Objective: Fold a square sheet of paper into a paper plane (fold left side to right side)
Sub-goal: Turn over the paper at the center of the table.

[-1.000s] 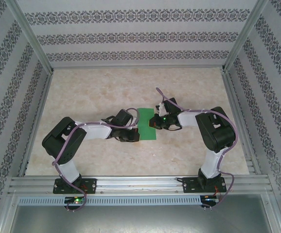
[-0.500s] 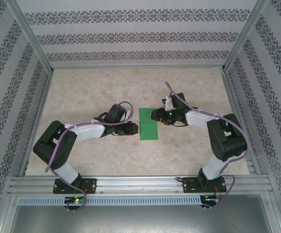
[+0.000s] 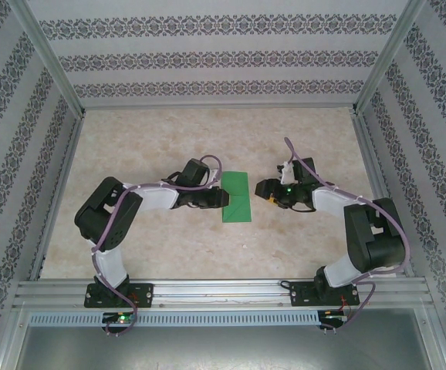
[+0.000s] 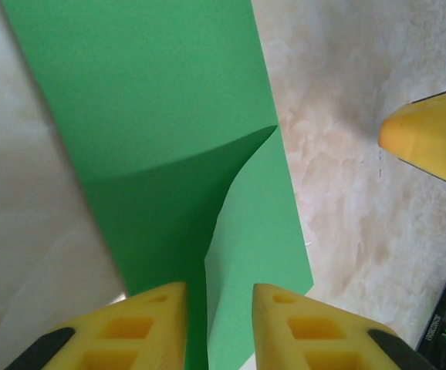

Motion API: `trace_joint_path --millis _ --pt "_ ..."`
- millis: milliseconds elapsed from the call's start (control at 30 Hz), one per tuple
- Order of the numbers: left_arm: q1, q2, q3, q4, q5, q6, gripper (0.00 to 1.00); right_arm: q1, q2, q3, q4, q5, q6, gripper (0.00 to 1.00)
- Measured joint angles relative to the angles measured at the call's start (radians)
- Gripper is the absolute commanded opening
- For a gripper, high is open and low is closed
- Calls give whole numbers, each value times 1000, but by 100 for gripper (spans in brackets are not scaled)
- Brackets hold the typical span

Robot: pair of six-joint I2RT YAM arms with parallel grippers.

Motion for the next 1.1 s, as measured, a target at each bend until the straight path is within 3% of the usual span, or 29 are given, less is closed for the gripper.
trace_joint_path --millis 100,200,533,1100 --pt "0 10 7 3 0 -2 6 0 -11 -11 1 -17 -9 64" --pt "0 10 7 18 -2 -2 2 0 -20 -19 4 -35 -12 63" --pt "0 -80 -97 133 -43 -24 1 36 -16 -30 124 -91 24 61" --pt "0 -116 -148 204 -73 -49 1 149 200 62 314 -94 112 57"
